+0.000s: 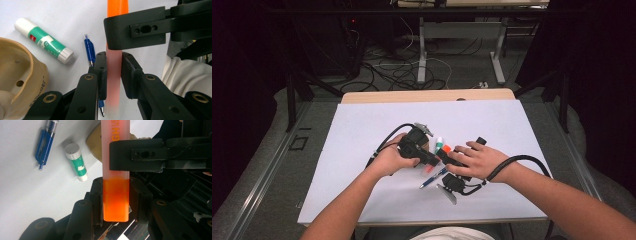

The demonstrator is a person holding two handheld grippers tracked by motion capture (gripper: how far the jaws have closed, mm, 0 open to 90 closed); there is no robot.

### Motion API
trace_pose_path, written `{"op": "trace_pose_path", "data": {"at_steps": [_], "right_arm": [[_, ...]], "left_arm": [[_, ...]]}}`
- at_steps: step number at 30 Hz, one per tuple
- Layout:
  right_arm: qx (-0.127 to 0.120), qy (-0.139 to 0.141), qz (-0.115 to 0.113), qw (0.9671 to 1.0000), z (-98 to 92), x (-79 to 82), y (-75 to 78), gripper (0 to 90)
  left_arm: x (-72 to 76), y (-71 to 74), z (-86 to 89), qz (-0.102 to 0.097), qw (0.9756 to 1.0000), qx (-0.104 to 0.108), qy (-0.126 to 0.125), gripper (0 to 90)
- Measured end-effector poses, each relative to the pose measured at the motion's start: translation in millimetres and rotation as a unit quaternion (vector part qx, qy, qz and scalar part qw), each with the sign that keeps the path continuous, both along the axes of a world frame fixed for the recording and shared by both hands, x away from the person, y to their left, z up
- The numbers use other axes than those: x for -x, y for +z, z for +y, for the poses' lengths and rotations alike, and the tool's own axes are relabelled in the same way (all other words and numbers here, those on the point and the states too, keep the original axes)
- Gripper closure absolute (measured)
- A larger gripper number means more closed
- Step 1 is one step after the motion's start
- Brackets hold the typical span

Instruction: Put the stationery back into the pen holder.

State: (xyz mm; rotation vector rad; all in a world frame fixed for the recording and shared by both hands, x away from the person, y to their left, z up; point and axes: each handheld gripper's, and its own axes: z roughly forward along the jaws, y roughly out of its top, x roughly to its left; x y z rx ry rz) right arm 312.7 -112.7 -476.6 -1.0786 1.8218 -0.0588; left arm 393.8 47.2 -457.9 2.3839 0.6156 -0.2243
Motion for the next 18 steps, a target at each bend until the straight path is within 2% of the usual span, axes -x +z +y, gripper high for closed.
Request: {"op": "trace_pose_path", "data": {"at_steps": [4,10,18], "right_arm": [[0.005,-0.010,0.001,0.9999,0.2,1.4,1.1,66.6],[-0.005,-0.005,0.004,1.0000,0.8,-2.3,1.8,65.1],[-0.029,-0.019,-0.010,0.9993,-0.5,-6.3,7.5,52.1]], "left_arm": [[-2.1,0.3,1.2,0.012,0.9999,0.003,-0.005,77.4],[-2.3,1.3,2.5,0.009,0.9999,0.009,0.005,77.6],[-4.1,-1.0,6.6,0.002,0.9996,0.010,0.026,77.7]]}}
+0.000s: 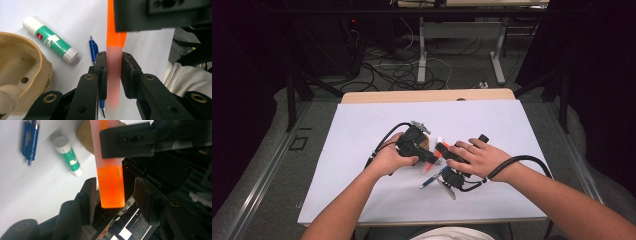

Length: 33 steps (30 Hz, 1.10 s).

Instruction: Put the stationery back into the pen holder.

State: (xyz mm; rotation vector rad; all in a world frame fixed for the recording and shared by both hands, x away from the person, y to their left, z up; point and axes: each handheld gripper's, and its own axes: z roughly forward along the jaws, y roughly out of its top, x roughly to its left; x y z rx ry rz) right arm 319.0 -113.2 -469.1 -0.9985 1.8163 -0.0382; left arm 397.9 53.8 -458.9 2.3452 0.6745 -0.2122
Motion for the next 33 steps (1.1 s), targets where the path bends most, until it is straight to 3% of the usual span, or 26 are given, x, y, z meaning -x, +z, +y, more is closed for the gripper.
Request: {"op": "trace_pose_path", "data": {"at_steps": [4,10,12,15,19,21,24,25,29,32,33], "right_arm": [[-0.011,-0.014,-0.007,0.9998,-1.8,-2.9,3.1,49.2],[-0.049,-0.046,0.022,0.9975,-6.7,-9.8,5.4,46.8],[-0.051,-0.052,0.022,0.9971,-8.6,-10.9,5.1,46.7],[-0.081,-0.078,0.040,0.9928,-12.1,-12.4,6.1,46.1],[-0.093,-0.107,0.050,0.9886,-16.1,-14.1,6.6,44.7],[-0.109,-0.123,0.057,0.9847,-17.8,-14.9,7.3,43.4],[-0.135,-0.136,0.068,0.9791,-20.0,-16.6,8.9,43.3],[-0.136,-0.137,0.069,0.9787,-20.7,-17.3,9.5,43.3],[-0.145,-0.173,0.094,0.9696,-22.4,-18.9,11.3,40.7],[-0.158,-0.176,0.100,0.9664,-24.1,-20.6,11.6,37.8],[-0.167,-0.185,0.108,0.9625,-24.9,-21.0,11.7,36.9]], "left_arm": [[-1.4,-0.8,2.7,-0.001,0.9999,0.002,0.014,77.7],[-5.2,-0.8,10.9,-0.013,0.9988,0.023,0.042,77.6],[-6.2,0.0,13.8,-0.020,0.9980,0.028,0.052,77.6],[-8.1,1.5,18.2,-0.032,0.9965,0.038,0.067,77.6],[-10.2,3.4,22.8,-0.046,0.9945,0.051,0.079,77.6],[-11.1,5.0,25.4,-0.051,0.9937,0.057,0.082,77.6],[-11.5,7.4,28.9,-0.063,0.9908,0.069,0.097,77.6],[-11.4,8.2,30.2,-0.067,0.9894,0.075,0.105,77.6],[-13.3,11.2,38.6,-0.089,0.9833,0.094,0.127,77.6],[-14.3,12.4,46.1,-0.107,0.9781,0.106,0.144,77.6],[-14.3,12.4,47.4,-0.109,0.9764,0.110,0.151,77.7]]}}
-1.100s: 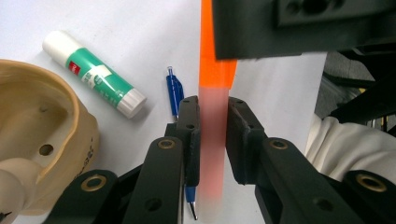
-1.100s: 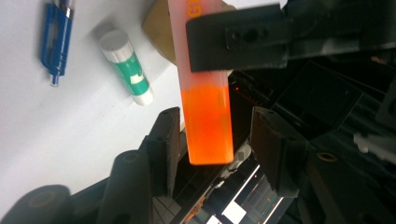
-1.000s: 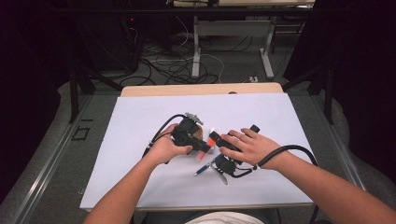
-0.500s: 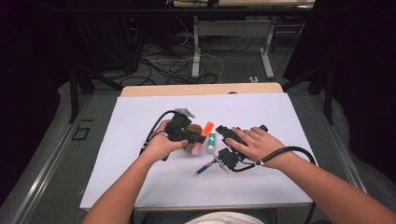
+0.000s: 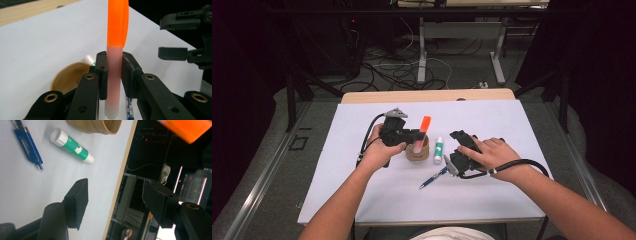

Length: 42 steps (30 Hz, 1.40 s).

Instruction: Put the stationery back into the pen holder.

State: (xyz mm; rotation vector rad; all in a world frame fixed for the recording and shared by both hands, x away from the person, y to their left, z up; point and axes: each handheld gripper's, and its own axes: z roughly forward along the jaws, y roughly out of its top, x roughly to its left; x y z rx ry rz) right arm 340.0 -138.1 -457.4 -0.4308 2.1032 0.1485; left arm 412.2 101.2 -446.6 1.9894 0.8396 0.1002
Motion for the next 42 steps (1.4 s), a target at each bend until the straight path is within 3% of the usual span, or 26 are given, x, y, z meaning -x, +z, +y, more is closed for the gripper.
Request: {"op": "trace_pose_path", "data": {"at_steps": [2,7,10,14,15,16,18,19,22,23,26,28,29,30,32,33,34,36,39,42], "right_arm": [[-0.015,0.005,-0.004,0.9999,-1.1,-2.9,-0.9,34.2],[-0.056,-0.027,0.020,0.9978,-4.6,-4.8,-1.3,28.4],[-0.084,-0.048,0.034,0.9947,-6.7,-6.9,-1.7,25.3],[-0.107,-0.060,0.046,0.9914,-8.8,-10.1,-1.2,22.5],[-0.109,-0.075,0.050,0.9900,-9.2,-9.3,-0.1,22.0],[-0.118,-0.068,0.051,0.9893,-10.0,-11.4,-0.7,21.3],[-0.134,-0.085,0.059,0.9856,-11.4,-11.8,-1.4,19.6],[-0.134,-0.081,0.059,0.9859,-12.4,-14.0,-0.7,19.0],[-0.162,-0.102,0.072,0.9789,-16.6,-16.4,-1.0,16.0],[-0.176,-0.113,0.081,0.9746,-18.4,-16.4,-1.3,15.9],[-0.202,-0.126,0.092,0.9669,-23.9,-19.5,-0.5,15.5],[-0.228,-0.138,0.101,0.9587,-27.4,-20.6,-1.8,15.3],[-0.249,-0.143,0.099,0.9528,-28.8,-20.8,-4.0,15.3],[-0.242,-0.157,0.108,0.9511,-30.5,-20.5,-2.4,15.2],[-0.256,-0.165,0.115,0.9456,-33.6,-21.7,-4.3,15.3],[-0.268,-0.168,0.121,0.9411,-35.2,-22.5,-6.5,15.2],[-0.268,-0.172,0.118,0.9405,-36.2,-22.6,-6.9,15.3],[-0.285,-0.177,0.126,0.9336,-38.4,-23.4,-10.5,15.3],[-0.298,-0.185,0.128,0.9279,-41.0,-23.5,-14.2,15.3],[-0.306,-0.187,0.127,0.9250,-42.7,-23.4,-16.8,15.3]], "left_arm": [[-0.8,-0.1,4.6,-0.007,0.9999,0.005,0.010,77.6],[-2.0,-1.4,13.7,-0.023,0.9984,0.027,0.043,77.6],[-2.4,-1.1,20.2,-0.029,0.9969,0.041,0.060,77.6],[-1.5,-0.2,26.5,-0.038,0.9945,0.056,0.080,77.6],[-1.3,0.3,28.2,-0.041,0.9942,0.056,0.081,77.6],[-1.0,0.6,29.1,-0.045,0.9932,0.064,0.086,77.7],[-0.3,1.8,31.6,-0.050,0.9919,0.072,0.092,77.7],[-0.4,2.3,33.1,-0.055,0.9913,0.073,0.095,77.6],[-0.3,2.4,37.4,-0.060,0.9888,0.083,0.108,77.6],[-0.4,1.9,38.6,-0.062,0.9878,0.087,0.113,77.6],[-0.1,-1.1,41.4,-0.069,0.9854,0.091,0.126,77.7],[0.2,-4.2,42.4,-0.075,0.9841,0.090,0.133,77.6],[0.5,-6.1,42.1,-0.076,0.9830,0.094,0.139,77.6],[0.6,-8.1,42.1,-0.077,0.9823,0.095,0.142,77.6],[0.2,-13.3,41.0,-0.080,0.9800,0.100,0.152,77.7],[0.0,-15.2,40.2,-0.082,0.9791,0.102,0.156,77.7],[-0.1,-17.7,39.3,-0.083,0.9783,0.103,0.160,77.7],[-0.9,-22.4,37.5,-0.082,0.9769,0.108,0.165,77.7],[-2.6,-29.3,34.0,-0.082,0.9748,0.116,0.172,77.7],[-3.7,-35.2,30.3,-0.084,0.9734,0.120,0.176,77.7]]}}
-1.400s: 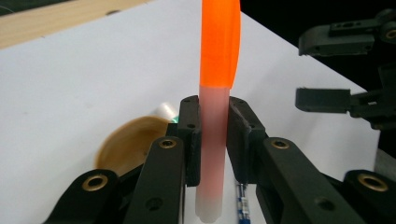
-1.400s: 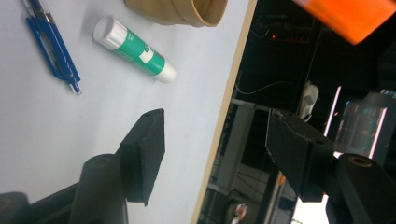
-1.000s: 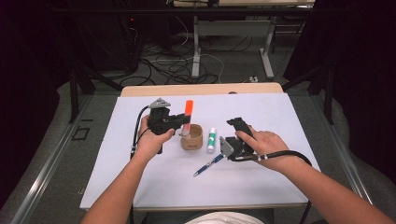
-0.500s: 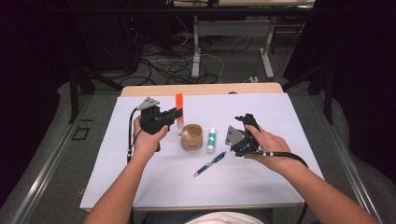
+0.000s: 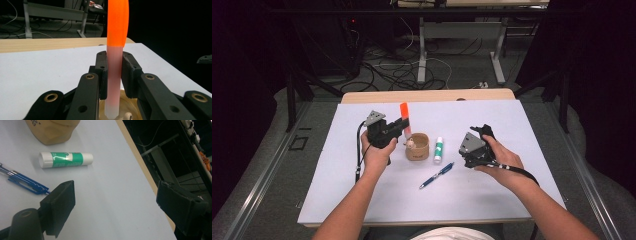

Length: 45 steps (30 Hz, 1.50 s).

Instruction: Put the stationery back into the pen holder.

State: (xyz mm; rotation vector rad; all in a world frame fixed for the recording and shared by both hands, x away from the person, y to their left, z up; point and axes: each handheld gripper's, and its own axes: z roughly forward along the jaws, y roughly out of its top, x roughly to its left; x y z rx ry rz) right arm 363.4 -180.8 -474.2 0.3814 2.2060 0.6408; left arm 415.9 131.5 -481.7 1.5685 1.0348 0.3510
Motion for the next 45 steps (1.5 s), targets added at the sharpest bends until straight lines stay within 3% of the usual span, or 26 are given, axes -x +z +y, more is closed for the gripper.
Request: {"op": "trace_pose_path", "data": {"at_steps": [13,24,45], "right_arm": [[-0.042,-0.012,0.012,0.9990,-1.6,3.9,-13.1,15.3],[-0.053,-0.012,0.013,0.9985,-0.9,4.3,-17.7,15.5],[-0.049,-0.016,0.022,0.9984,-0.8,5.3,-20.6,15.7]], "left_arm": [[-4.6,-20.0,-7.7,0.017,0.9997,0.014,-0.011,77.6],[-6.1,-24.9,-5.0,0.016,0.9997,0.007,-0.019,77.5],[-1.2,-39.2,-3.1,0.021,0.9990,-0.011,-0.037,77.3]]}}
